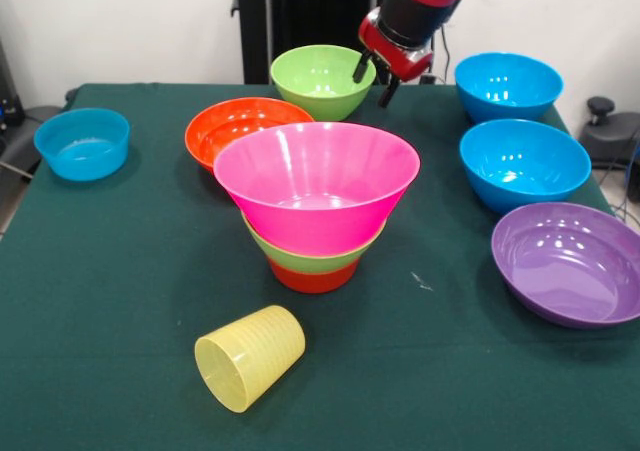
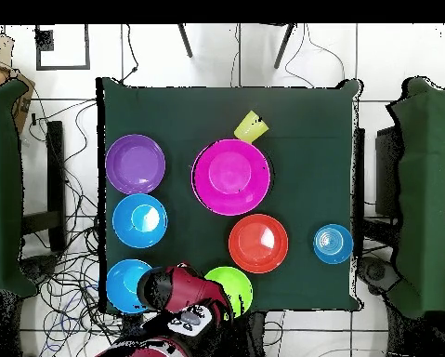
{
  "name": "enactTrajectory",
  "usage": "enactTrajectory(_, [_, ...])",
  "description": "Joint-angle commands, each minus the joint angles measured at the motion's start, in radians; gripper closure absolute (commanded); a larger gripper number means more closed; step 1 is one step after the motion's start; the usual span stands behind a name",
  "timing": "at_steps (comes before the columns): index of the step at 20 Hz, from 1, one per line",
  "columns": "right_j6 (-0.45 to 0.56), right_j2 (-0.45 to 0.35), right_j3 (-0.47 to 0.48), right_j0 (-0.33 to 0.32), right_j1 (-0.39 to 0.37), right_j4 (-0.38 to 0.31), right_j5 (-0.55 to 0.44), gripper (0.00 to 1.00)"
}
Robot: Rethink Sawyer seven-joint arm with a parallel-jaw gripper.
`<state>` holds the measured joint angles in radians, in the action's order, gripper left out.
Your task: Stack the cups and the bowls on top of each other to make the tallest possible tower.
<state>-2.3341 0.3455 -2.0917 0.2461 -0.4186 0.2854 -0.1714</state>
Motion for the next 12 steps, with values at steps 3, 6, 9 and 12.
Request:
enactTrajectory(3, [-0.186,-0.103,-0.007,0.006,0.042,0.029,0.087,0.0])
enactTrajectory(6, [-0.185,-0.105,-0.009,0.001,0.047,0.027,0.095,0.0])
enactTrajectory(9, [-0.18,-0.098,-0.004,0.001,0.053,0.025,0.092,0.0])
enactTrajectory(12, [-0.185,-0.102,-0.006,0.001,0.057,0.028,0.101,0.0])
